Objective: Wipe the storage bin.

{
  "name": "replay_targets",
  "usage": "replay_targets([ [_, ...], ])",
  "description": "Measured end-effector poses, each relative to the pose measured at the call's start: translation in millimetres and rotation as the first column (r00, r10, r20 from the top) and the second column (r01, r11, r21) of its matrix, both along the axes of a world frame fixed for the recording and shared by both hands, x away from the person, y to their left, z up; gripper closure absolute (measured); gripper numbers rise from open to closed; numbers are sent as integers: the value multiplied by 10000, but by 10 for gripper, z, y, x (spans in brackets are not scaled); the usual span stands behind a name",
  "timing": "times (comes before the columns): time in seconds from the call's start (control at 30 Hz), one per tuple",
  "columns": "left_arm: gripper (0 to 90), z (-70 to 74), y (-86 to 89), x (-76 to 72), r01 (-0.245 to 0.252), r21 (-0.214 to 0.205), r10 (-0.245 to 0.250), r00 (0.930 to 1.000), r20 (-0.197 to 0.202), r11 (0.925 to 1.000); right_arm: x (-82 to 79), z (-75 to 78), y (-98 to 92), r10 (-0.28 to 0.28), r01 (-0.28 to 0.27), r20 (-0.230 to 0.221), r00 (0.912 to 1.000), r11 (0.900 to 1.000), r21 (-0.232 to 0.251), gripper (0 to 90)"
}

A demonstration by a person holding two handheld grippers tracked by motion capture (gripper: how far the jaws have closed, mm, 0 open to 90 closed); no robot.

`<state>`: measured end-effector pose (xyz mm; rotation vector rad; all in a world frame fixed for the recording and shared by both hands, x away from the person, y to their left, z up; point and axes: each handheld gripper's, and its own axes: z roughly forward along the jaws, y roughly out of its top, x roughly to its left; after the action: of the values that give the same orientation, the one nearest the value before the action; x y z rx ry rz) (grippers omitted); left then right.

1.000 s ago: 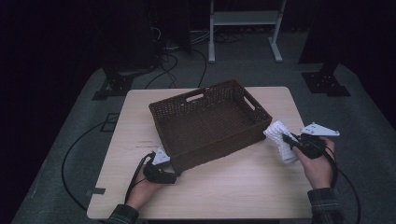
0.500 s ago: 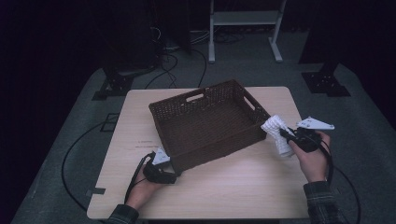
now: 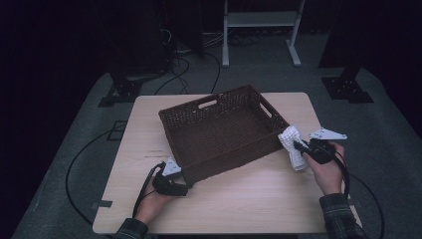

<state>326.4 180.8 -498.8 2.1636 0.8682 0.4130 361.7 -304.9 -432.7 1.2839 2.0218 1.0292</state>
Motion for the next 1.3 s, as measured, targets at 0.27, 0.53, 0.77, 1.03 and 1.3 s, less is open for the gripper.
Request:
replay_targets([
  [0.27, 221, 0, 0, 0, 0, -2, 0, 10000, 1, 10000, 4, -69, 35, 90, -93, -199, 9998, 9998, -171, 786],
  [0.53, 221, 0, 0, 0, -1, -5, 1, 10000, -1, 10000, 17, -143, 67, 167, -182, -417, 9990, 9992, -360, 786],
  [0.77, 221, 0, 0, 0, -2, -5, 2, 10000, 0, 10000, 36, -214, 59, 146, -180, -647, 9978, 9985, -518, 786],
  [1.03, 221, 0, 0, 1, 0, -4, 0, 10000, -3, 10000, 59, -285, 75, 188, -247, -945, 9953, 9978, -621, 786],
  [1.3, 221, 0, 0, 1, 0, -4, 0, 10000, -6, 10000, 74, -359, 82, 259, -349, -1243, 9919, 9969, -705, 785],
])
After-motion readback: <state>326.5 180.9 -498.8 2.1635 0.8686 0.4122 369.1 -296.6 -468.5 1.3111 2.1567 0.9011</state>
